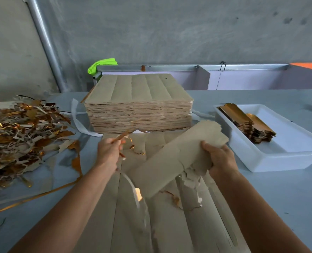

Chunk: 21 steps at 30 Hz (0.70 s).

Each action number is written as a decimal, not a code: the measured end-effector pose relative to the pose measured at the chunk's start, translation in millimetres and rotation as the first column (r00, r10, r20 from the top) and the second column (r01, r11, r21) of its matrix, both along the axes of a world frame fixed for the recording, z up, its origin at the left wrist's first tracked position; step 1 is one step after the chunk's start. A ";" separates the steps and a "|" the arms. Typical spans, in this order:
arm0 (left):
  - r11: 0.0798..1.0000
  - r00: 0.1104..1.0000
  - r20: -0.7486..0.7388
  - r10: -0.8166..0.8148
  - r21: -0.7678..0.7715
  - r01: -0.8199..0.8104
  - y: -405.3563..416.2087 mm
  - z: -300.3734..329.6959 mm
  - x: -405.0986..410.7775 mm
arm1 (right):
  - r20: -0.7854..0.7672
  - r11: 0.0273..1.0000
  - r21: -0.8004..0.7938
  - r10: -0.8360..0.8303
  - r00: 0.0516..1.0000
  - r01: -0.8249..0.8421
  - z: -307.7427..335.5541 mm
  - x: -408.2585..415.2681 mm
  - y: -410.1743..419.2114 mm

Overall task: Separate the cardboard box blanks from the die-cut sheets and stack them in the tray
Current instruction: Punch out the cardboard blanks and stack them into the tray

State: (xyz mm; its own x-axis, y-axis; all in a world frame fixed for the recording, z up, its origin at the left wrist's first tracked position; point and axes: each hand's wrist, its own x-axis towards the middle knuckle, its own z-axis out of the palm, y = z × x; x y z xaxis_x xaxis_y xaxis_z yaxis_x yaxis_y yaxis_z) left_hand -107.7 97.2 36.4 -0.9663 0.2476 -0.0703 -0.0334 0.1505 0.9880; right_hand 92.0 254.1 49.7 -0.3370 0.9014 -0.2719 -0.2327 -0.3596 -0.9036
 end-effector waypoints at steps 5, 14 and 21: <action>0.965 0.983 -0.175 0.063 -0.242 -0.105 -25.0 -22.2 -35.2 | 0.014 0.977 -0.029 -0.210 0.978 0.210 4.1 10.9 18.5; 0.775 0.873 -0.188 -0.450 -0.567 0.277 -24.7 -8.9 -3.1 | -0.053 0.996 0.091 -0.022 0.998 0.027 2.4 18.4 20.1; 0.665 0.670 -0.117 -0.733 -0.331 0.670 4.4 10.6 53.3 | -0.126 0.951 0.242 0.230 0.965 -0.194 10.3 0.2 3.8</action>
State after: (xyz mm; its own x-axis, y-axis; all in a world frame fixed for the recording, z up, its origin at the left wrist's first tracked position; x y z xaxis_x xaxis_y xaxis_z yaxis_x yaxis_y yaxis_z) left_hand -54.4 101.5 47.0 -0.5038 0.8631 -0.0343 0.3951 0.2656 0.8794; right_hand 92.2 257.9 60.0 -0.5483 0.8363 -0.0008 -0.3134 -0.2064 -0.9269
